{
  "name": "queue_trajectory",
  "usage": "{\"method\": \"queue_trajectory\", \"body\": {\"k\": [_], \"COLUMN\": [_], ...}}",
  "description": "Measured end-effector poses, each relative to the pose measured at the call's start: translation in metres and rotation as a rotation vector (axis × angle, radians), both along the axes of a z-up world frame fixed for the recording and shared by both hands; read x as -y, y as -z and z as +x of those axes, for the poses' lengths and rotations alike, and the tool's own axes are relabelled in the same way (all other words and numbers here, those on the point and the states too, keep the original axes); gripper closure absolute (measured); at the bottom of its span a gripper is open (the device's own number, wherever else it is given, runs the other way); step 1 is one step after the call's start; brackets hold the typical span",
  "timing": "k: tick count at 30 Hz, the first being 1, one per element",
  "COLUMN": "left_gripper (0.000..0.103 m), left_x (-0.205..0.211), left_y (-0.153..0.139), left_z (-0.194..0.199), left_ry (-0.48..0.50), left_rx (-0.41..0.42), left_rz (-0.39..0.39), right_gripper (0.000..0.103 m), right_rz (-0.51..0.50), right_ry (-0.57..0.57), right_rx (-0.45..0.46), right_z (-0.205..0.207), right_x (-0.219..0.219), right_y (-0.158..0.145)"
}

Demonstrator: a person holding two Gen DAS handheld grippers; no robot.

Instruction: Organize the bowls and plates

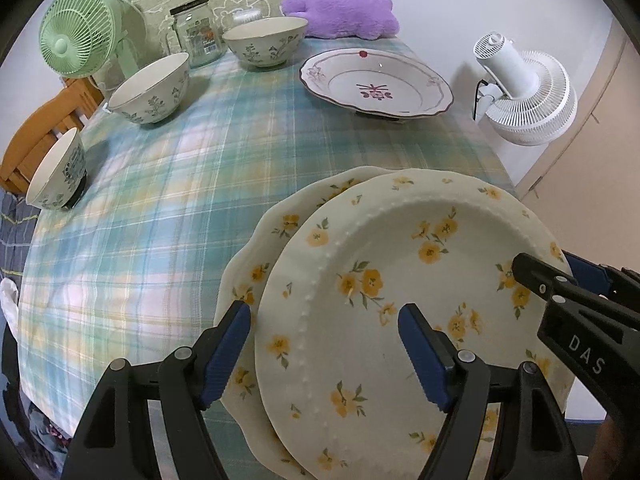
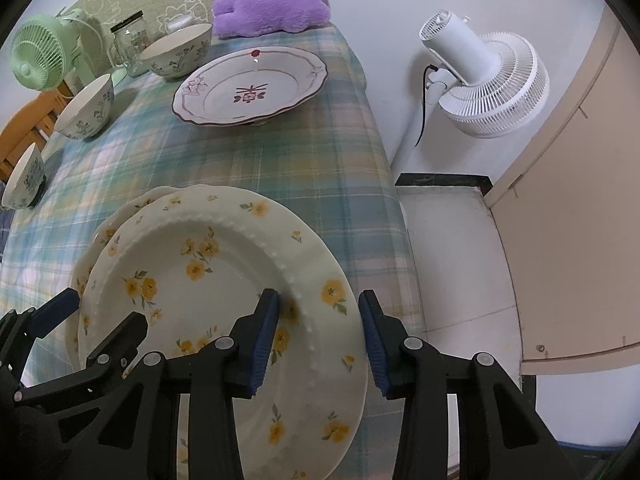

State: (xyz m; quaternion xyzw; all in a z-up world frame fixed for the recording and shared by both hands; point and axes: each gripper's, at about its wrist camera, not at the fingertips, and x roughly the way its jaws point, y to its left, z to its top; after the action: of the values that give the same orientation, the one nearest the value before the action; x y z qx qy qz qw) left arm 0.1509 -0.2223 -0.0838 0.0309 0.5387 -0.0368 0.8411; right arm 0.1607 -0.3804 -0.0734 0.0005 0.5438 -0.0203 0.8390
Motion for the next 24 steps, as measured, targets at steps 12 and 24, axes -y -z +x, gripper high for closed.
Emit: {"method": "queue_trajectory", "body": {"k": [12, 24], "left_gripper": [0.025, 0.024], "left_x": [-0.010, -0.014], "left_y": [-0.001, -0.001], "left_z": [0.002, 0.003], "left_ry": [-0.045, -0.082], "left_rx": [-0.005, -0.004], "left_rz": [-0.002, 0.016], "right_gripper": [0.058, 0.057], "right_rz": [-0.021, -0.030], "right_ry": [-0.046, -0.090], "right_rx": [-0.017, -0.006], "right_z": [0.012, 0.018], "right_x": [-0.012, -0.025], "right_y": [0.008, 0.013]}}
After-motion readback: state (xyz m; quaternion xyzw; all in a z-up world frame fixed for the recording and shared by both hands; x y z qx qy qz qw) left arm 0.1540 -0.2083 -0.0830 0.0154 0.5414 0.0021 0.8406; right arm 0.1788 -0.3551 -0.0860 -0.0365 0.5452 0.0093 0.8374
